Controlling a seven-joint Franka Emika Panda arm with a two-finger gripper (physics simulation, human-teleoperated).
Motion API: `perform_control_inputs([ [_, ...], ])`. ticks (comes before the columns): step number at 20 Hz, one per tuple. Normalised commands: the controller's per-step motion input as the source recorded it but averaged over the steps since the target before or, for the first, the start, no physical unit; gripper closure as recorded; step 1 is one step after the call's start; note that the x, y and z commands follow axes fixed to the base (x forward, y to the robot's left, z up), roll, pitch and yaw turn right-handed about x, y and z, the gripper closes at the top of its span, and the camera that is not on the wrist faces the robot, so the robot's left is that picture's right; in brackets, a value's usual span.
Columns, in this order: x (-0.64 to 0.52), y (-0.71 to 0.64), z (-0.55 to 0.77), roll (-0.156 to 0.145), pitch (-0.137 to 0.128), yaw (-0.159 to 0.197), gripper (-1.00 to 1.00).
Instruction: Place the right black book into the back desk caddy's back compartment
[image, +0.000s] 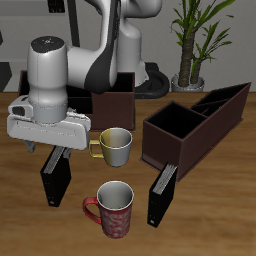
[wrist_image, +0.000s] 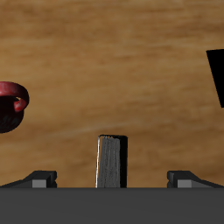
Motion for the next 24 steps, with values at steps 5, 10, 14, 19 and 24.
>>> perform_control_inputs([
  [5, 0.02, -0.1, -0.23, -0.012, 0.042, -0.016, -1.0],
  [10, -0.05, 0.01, -0.2, -0.002, 0.039, -0.021, -1.0],
  [14, 0.0, 0.0, -0.24, 0.015, 0.046, -0.012, 1.0],
  [19, -0.02, 0.06, -0.2, 0.022, 0.035, -0.024, 1.0],
  [24, 0.01, 0.05, -0.12, 0.015, 0.023, -0.021, 1.0],
])
